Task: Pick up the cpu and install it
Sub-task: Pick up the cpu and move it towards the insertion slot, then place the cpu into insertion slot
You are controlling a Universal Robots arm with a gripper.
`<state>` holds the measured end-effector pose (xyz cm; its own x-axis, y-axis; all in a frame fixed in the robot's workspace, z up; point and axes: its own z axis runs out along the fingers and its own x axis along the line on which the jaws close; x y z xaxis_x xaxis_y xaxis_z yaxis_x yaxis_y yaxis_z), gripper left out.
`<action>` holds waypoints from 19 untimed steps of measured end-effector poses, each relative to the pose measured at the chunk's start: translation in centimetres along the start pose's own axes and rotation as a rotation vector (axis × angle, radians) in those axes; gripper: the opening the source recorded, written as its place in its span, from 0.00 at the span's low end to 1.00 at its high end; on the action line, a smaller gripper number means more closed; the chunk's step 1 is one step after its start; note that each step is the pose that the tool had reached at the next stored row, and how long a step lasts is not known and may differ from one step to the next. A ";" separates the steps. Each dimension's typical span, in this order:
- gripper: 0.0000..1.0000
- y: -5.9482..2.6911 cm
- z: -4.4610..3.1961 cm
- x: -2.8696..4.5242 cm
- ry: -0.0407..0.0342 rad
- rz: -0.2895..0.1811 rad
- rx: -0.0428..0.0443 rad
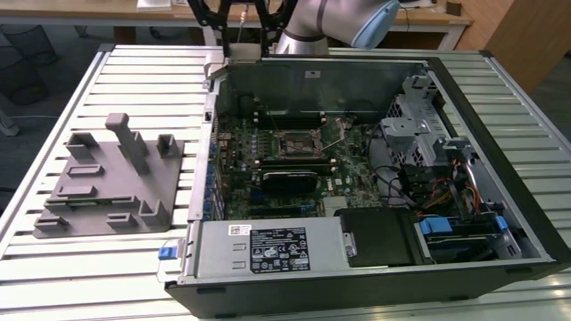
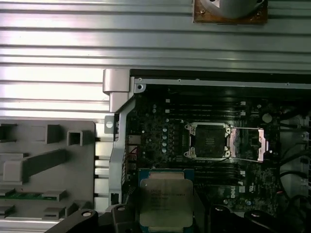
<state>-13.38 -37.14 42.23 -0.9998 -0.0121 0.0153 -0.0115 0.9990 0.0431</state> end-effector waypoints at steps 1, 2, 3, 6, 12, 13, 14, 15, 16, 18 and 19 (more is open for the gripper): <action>0.53 0.00 0.02 -0.35 0.0000 0.000 0.0000; 0.53 -0.01 0.03 -0.65 0.0000 0.000 0.0001; 0.53 -0.01 0.06 -0.92 0.0000 0.000 0.0000; 0.53 -0.03 0.11 -1.71 -0.0001 0.000 0.0000; 0.53 -0.05 0.23 -3.50 0.0001 0.000 0.0001; 0.53 -0.06 0.25 -3.73 0.0000 0.000 0.0001; 0.53 -0.06 0.26 -3.90 0.0000 0.000 0.0000; 0.53 -0.06 0.25 -4.00 0.0000 0.000 0.0001; 0.53 -0.07 0.26 -4.04 -0.0001 0.000 0.0006; 0.53 -0.06 0.26 -4.07 0.0000 0.001 0.0019; 0.53 -0.06 0.26 -4.08 0.0001 0.001 0.0022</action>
<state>-9.31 -37.14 41.91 -0.9998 -0.0113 0.0154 -0.0106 0.9991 0.0408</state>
